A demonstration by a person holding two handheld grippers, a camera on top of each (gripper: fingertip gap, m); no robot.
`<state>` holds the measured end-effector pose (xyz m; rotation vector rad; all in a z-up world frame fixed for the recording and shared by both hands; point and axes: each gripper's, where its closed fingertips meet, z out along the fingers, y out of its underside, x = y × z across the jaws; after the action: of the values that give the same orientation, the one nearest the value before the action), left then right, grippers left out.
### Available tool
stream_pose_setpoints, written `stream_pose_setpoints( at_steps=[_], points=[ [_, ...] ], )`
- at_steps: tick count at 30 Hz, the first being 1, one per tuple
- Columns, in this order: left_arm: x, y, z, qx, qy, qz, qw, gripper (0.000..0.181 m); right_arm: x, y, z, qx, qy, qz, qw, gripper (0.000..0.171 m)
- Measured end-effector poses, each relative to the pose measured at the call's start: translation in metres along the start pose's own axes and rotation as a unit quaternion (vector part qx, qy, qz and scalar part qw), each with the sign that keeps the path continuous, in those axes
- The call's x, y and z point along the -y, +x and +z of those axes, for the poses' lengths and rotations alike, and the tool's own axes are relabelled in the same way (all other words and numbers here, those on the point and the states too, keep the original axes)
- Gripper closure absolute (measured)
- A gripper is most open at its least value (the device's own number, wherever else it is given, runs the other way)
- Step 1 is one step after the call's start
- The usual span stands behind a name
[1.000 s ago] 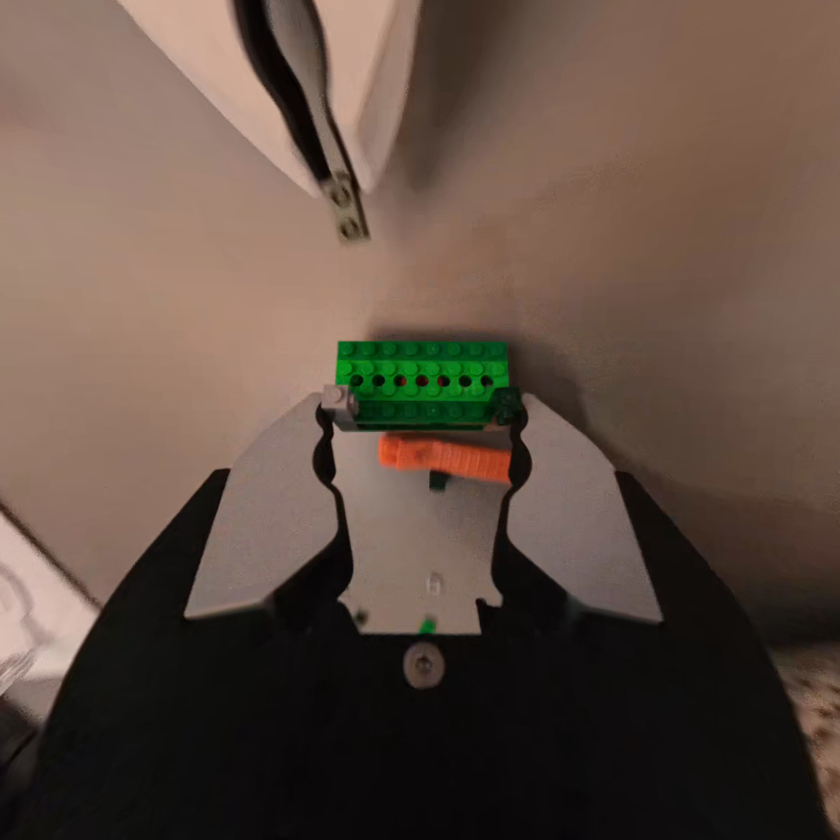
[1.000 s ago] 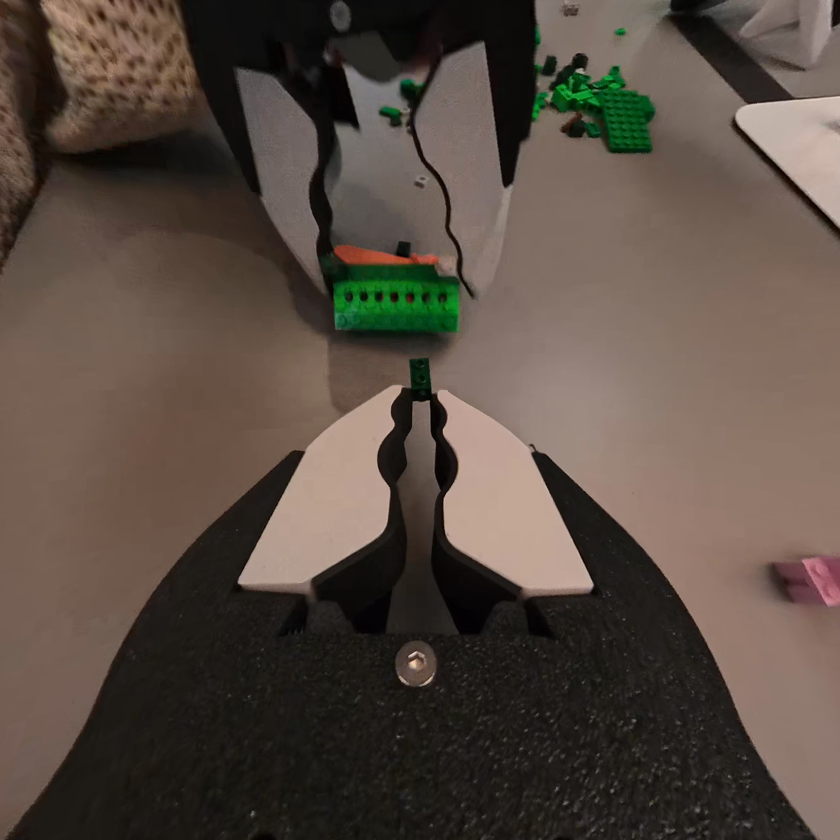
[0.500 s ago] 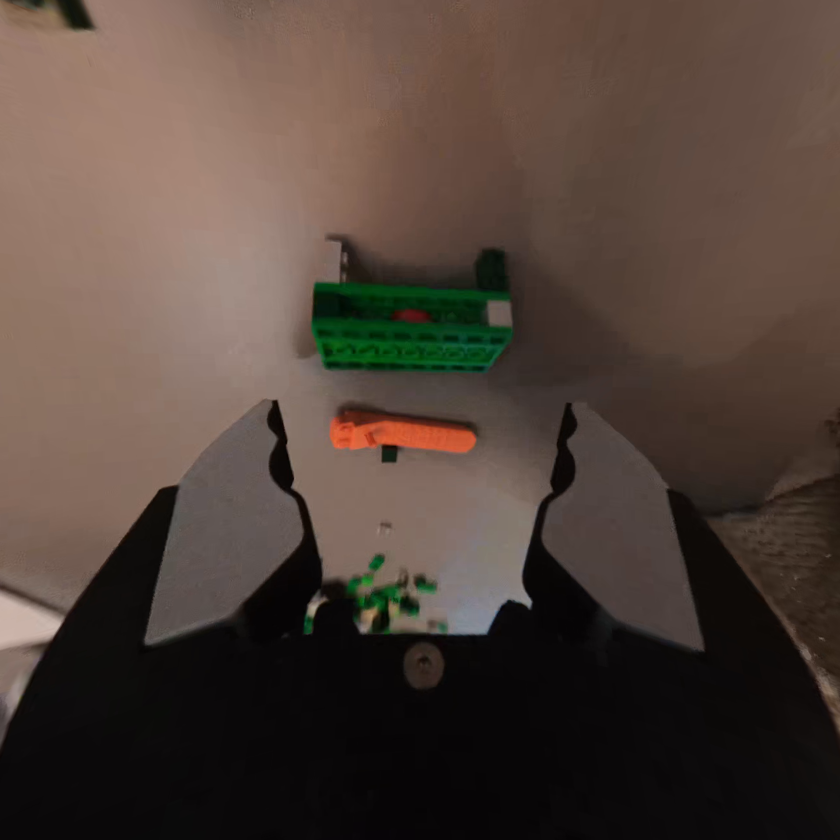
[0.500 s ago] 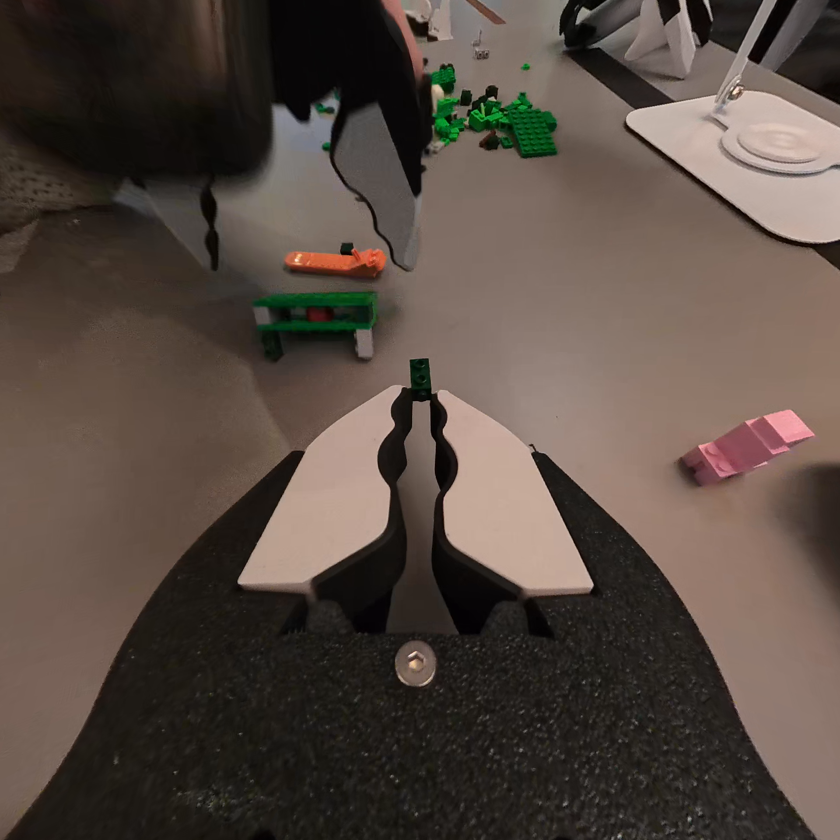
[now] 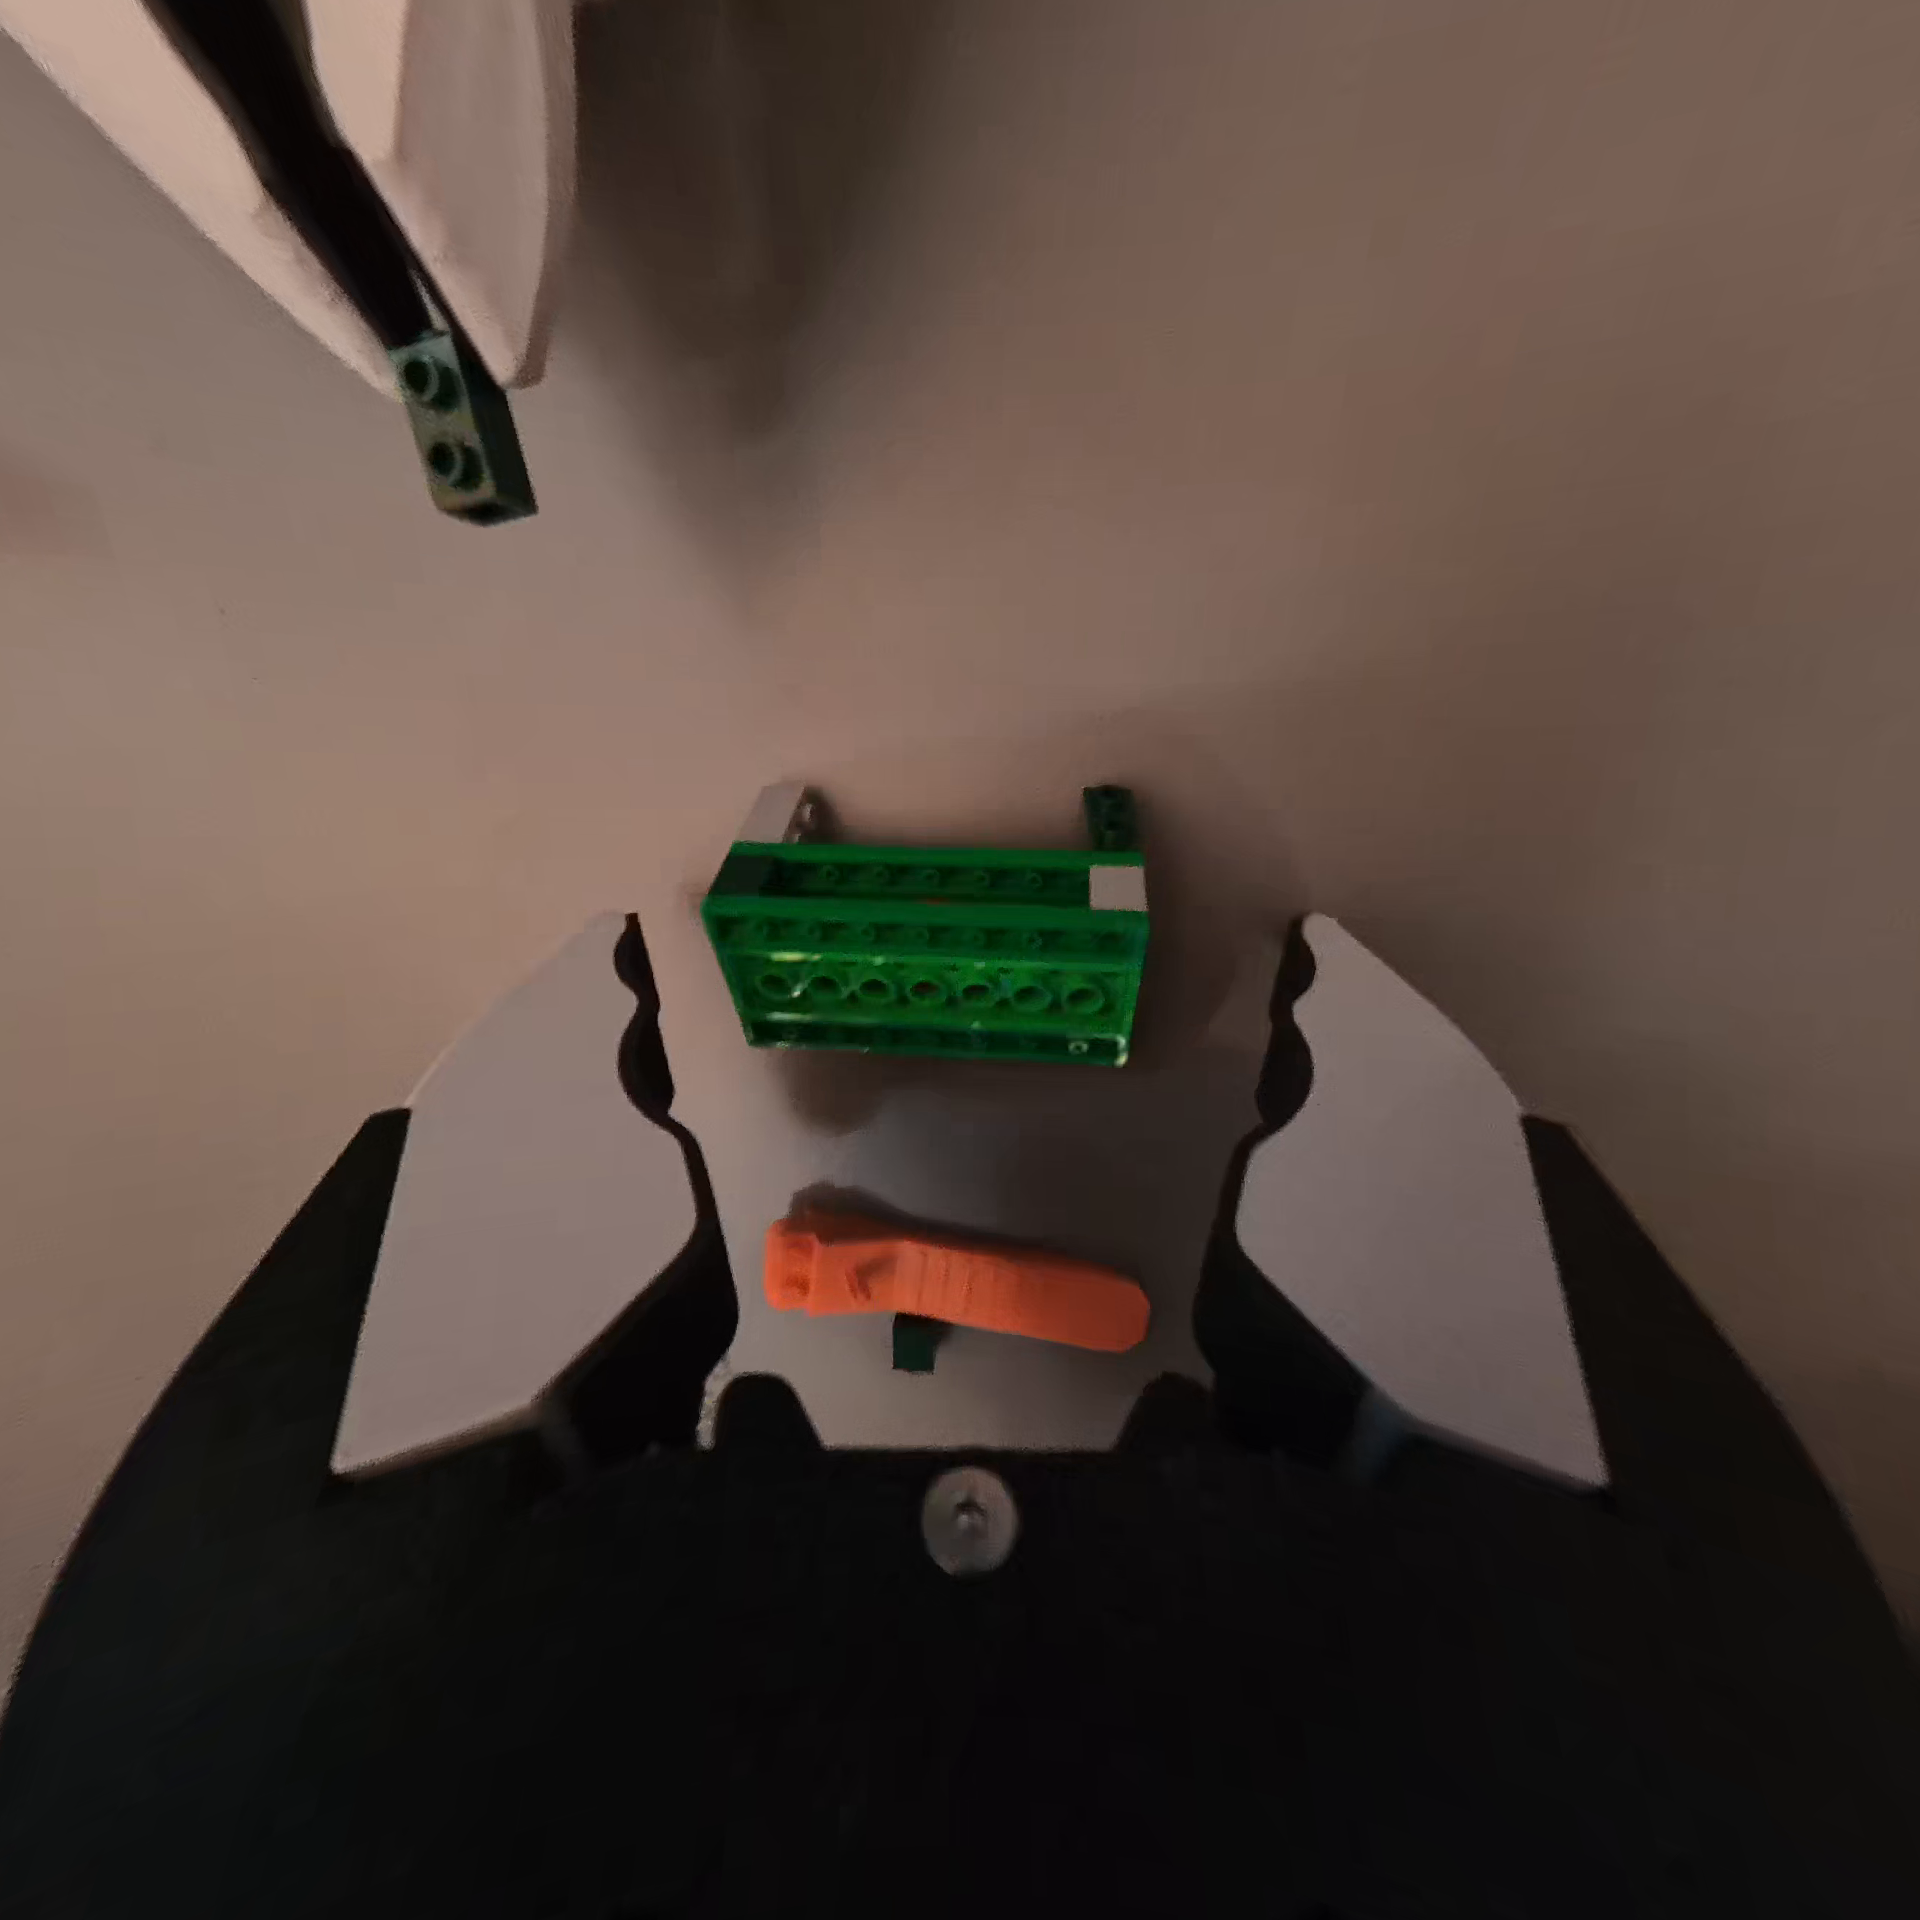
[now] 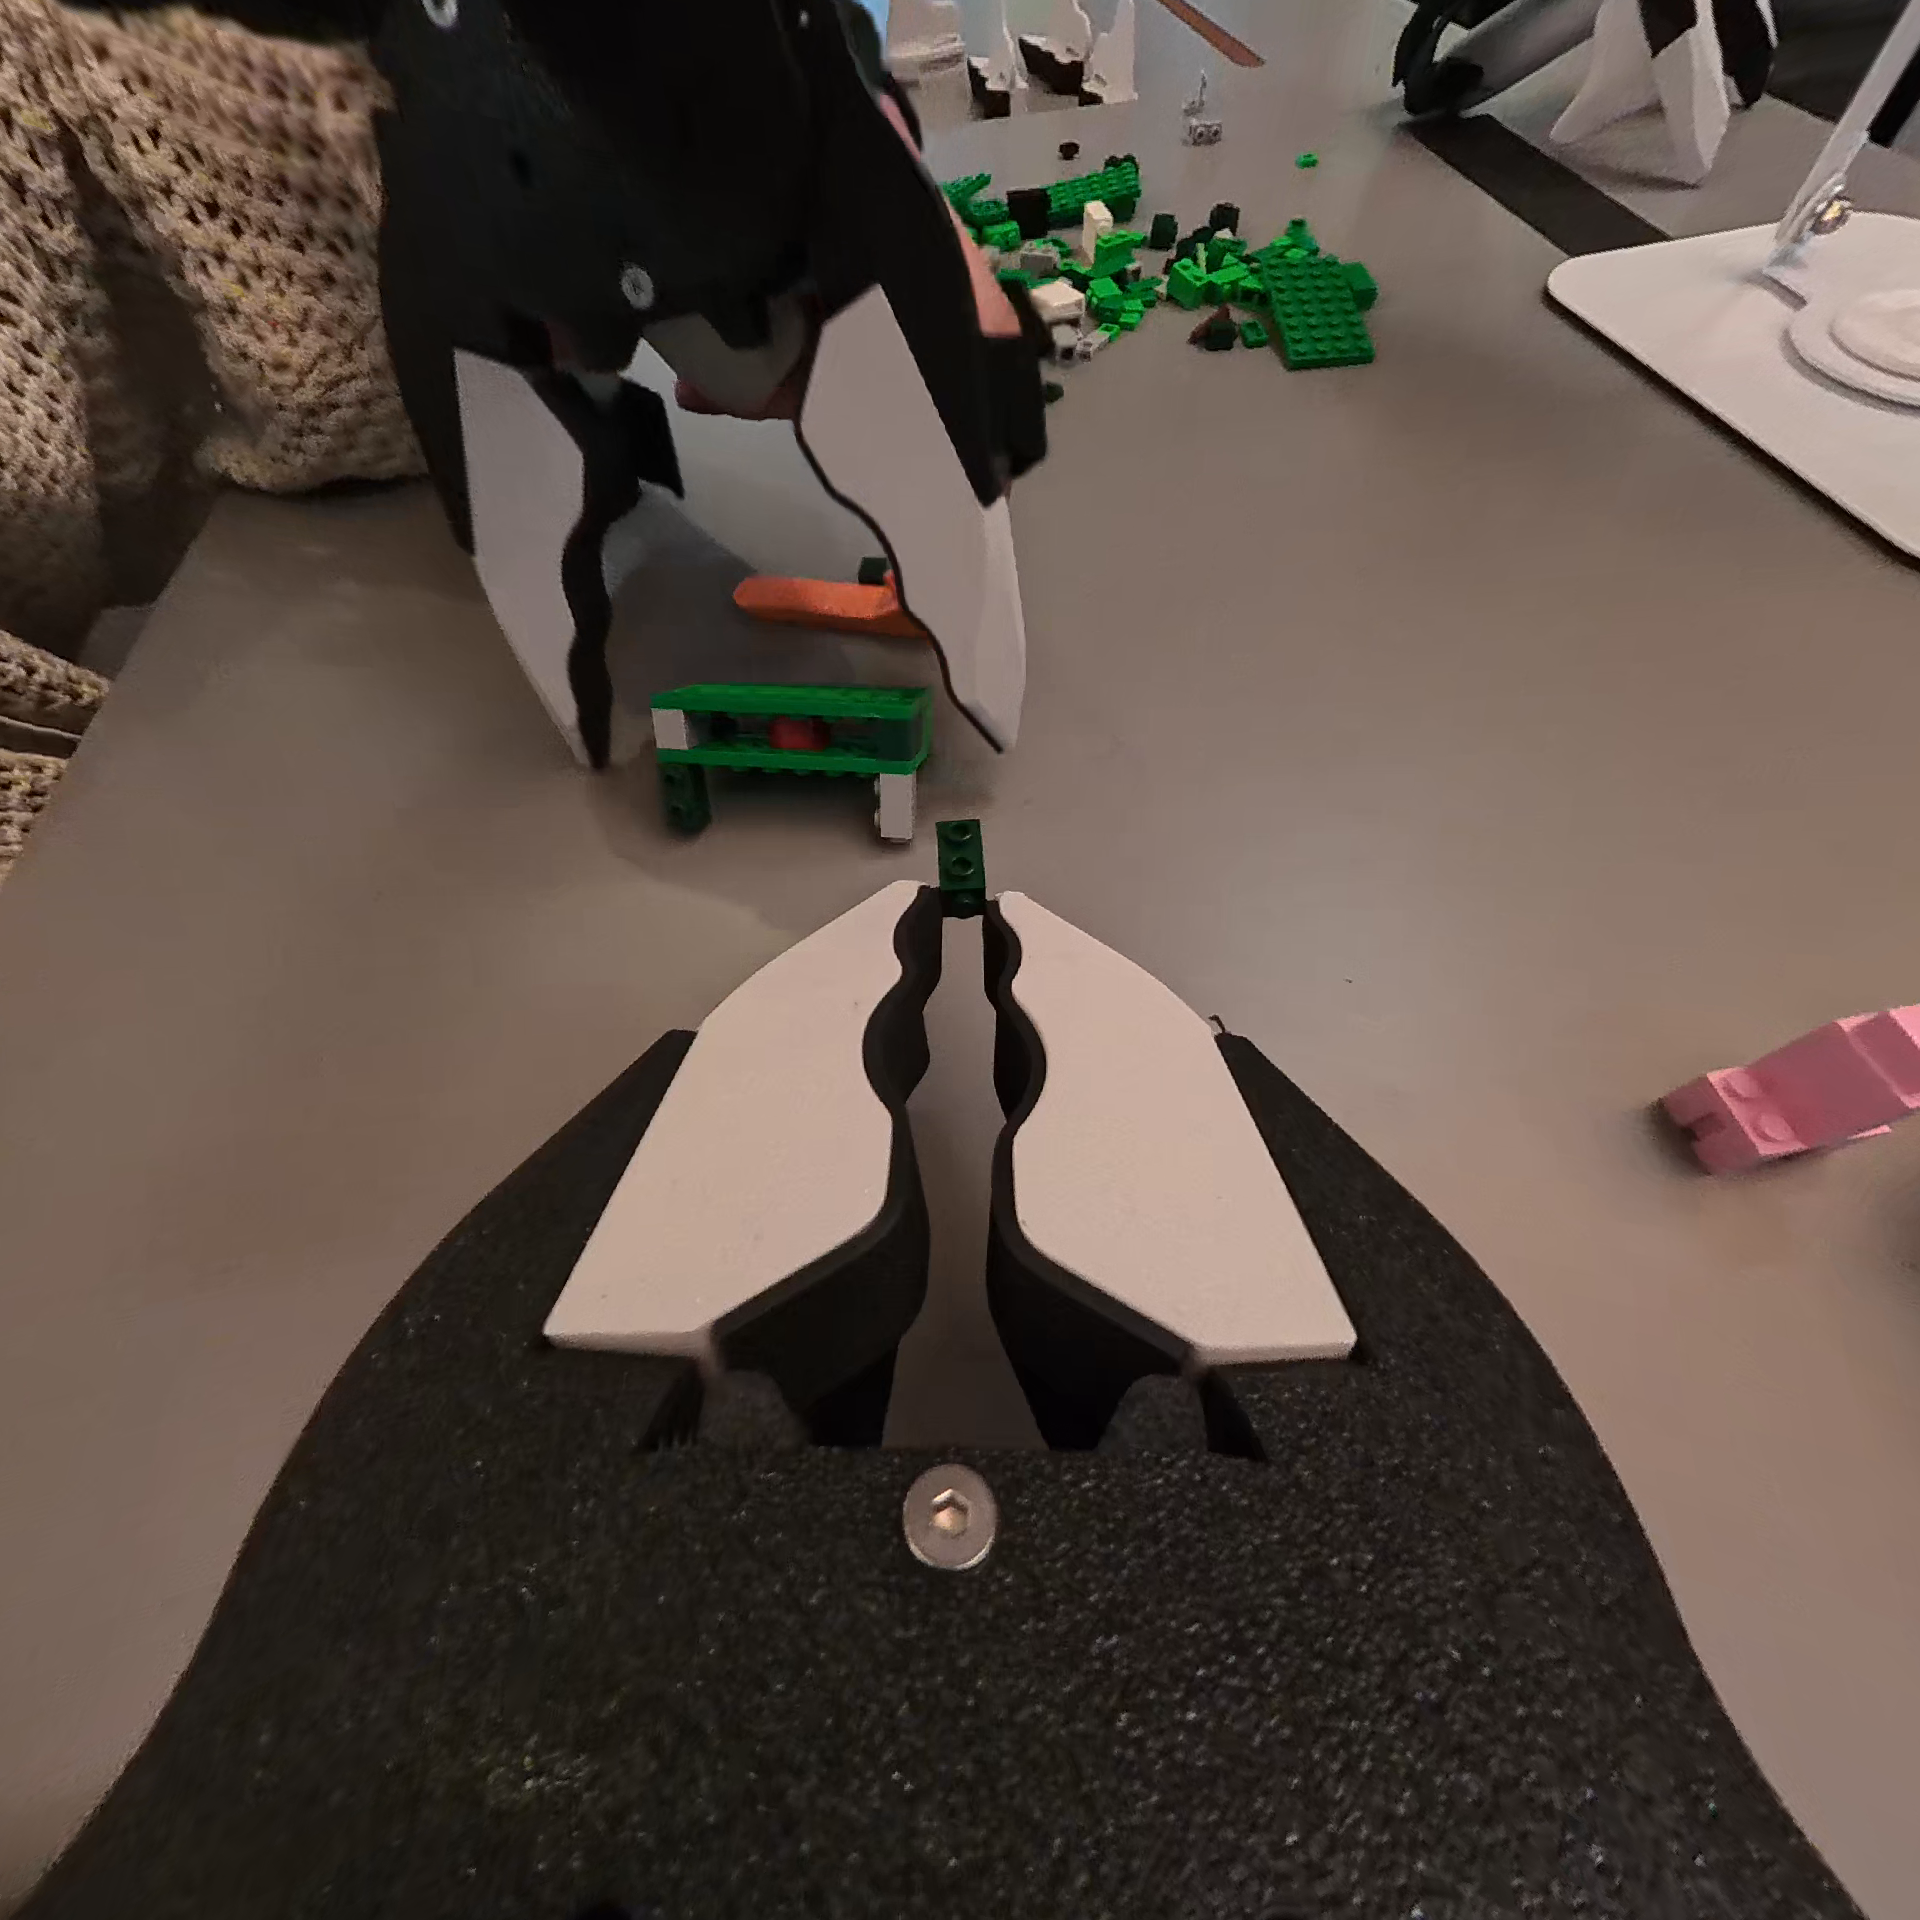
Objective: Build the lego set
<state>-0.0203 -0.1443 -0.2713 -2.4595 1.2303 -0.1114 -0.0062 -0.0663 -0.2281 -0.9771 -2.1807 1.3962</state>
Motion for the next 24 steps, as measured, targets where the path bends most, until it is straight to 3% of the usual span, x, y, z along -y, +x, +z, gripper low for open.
stream_pose_setpoints(
  at_steps=[1,6,11,17,19,24],
  points=[
    [0.002,0.0,0.001,-0.002,0.005,-0.002,1.0,0.073,0.0,-0.001,0.001,0.0,-0.002,-0.003,1.0,0.164],
    [0.008,-0.004,0.002,0.002,0.04,-0.02,0.999,0.103,-0.002,-0.006,0.006,0.007,-0.014,-0.018,1.0,0.164],
    [0.008,-0.016,-0.006,0.072,0.081,-0.014,0.994,0.105,0.007,-0.016,0.007,0.004,0.014,-0.048,0.999,0.164],
    [0.042,-0.017,-0.044,0.158,0.308,-0.027,0.938,0.106,0.031,-0.026,0.001,-0.011,0.109,-0.082,0.991,0.164],
    [0.048,-0.011,-0.052,0.144,0.374,-0.039,0.915,0.105,0.036,-0.029,-0.002,0.001,0.132,-0.074,0.988,0.164],
    [0.056,-0.004,-0.061,0.102,0.453,-0.058,0.884,0.106,0.038,-0.03,0.001,-0.013,0.135,-0.09,0.987,0.164]
  ],
)
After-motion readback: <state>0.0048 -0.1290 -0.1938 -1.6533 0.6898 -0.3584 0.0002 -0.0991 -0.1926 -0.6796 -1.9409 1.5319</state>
